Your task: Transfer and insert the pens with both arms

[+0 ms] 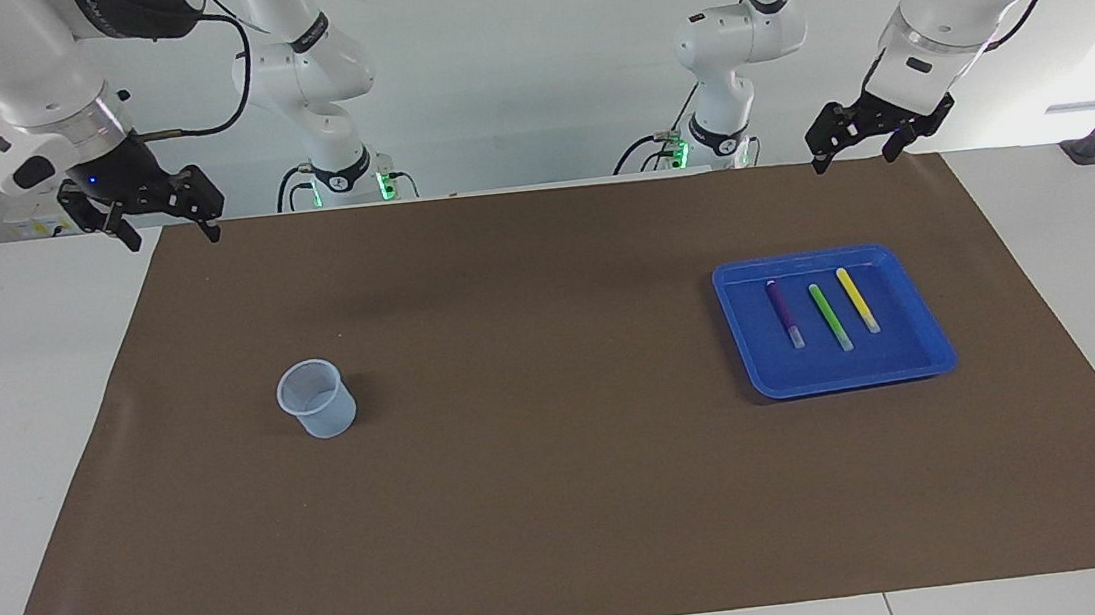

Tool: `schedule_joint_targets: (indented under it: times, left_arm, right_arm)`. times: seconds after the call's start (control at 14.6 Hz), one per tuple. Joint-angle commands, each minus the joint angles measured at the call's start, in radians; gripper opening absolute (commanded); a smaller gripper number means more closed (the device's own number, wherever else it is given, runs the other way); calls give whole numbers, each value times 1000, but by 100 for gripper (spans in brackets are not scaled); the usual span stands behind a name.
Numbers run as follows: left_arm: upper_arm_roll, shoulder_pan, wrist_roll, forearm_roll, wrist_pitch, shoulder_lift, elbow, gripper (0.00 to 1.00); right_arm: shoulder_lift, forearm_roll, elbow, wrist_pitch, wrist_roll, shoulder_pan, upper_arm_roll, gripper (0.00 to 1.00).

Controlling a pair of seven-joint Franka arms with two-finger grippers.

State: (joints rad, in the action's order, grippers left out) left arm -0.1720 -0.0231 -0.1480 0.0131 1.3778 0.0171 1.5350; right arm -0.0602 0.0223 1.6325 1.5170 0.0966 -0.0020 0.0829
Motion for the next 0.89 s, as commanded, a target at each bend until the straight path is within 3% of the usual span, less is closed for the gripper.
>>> schedule_joint_targets:
  times: [0.0,0.69,0.82]
  left_arm:
    - [0,-12,-2,13,4,-9,-23,100]
    - [-1,-14,-8,13,29,-3,-12,100]
    - [0,-14,-30,13,82,16,42,100]
  right_arm:
    - [-9,-13,4,12,5,-4,0,100]
    - [-13,-12,12,12,3,-3,0,100]
    - [-15,-12,13,9,5,0,0,100]
